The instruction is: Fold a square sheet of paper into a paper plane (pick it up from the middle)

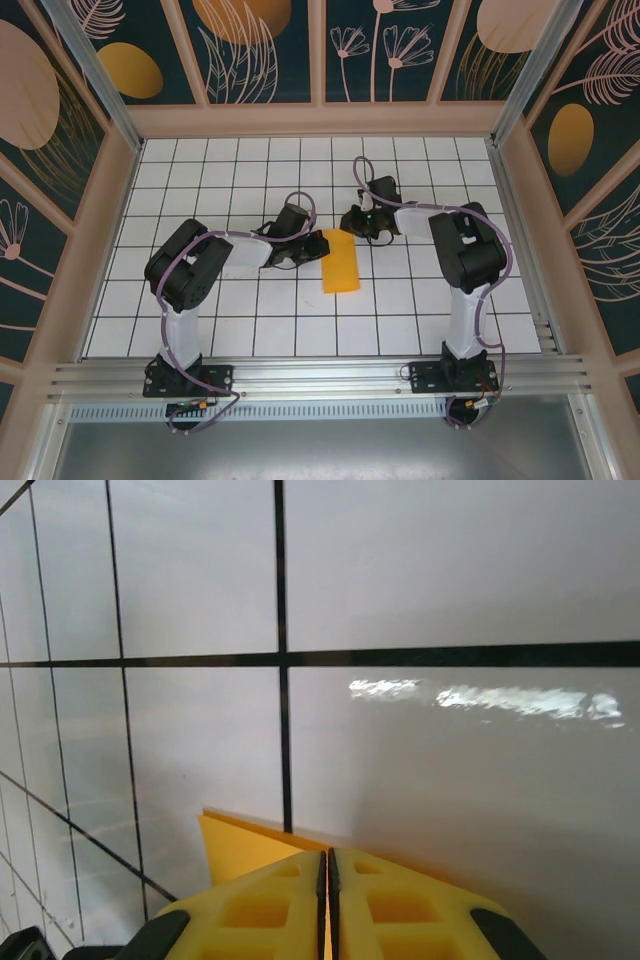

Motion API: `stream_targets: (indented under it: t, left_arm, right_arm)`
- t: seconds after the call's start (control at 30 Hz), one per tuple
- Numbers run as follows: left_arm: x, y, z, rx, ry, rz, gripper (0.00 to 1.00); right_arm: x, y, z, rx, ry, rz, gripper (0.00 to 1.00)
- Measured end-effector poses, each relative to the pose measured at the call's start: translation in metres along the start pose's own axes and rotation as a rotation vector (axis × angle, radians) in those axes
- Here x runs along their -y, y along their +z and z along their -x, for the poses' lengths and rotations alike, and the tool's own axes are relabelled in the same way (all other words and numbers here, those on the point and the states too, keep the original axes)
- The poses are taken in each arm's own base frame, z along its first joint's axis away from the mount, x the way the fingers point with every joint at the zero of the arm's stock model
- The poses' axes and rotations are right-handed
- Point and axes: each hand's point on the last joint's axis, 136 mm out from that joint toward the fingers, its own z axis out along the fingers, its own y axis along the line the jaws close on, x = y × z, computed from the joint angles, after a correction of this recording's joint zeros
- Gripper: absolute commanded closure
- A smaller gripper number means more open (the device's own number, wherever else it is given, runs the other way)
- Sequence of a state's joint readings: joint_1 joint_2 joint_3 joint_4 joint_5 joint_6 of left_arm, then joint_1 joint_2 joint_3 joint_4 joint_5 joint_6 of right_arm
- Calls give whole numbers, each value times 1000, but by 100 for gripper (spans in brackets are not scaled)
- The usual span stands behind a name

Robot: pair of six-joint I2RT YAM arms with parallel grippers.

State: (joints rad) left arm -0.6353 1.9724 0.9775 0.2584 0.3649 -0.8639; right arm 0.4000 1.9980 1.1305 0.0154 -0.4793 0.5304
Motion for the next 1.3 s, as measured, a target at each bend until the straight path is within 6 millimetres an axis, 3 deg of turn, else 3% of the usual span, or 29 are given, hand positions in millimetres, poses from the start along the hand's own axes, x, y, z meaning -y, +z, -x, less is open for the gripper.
stream_targets:
  t: [0.37,0.57,0.7,0.83,0.93,1.1,1.3]
  left_arm:
    - [0,0,0,2,0,1,96]
    - [0,0,1,5,1,2,96]
    - [0,0,1,6,2,2,96]
    - [1,-1,1,7,2,3,96]
    - [1,-2,1,11,3,7,96]
    - [-4,-6,2,25,-2,38,96]
    - [-12,-16,1,40,-4,85,94]
  right_arm:
    - [5,-1,8,30,1,-30,87]
    - [-12,-36,7,91,-28,-23,86]
    - [-18,-48,-17,74,-46,-11,85]
    - [-7,-37,-59,-24,-42,-37,85]
    - [-2,-33,-79,-71,-36,-42,85]
    - [3,-29,-88,-100,-27,-45,85]
    - [-6,-21,-96,-122,-47,-17,85]
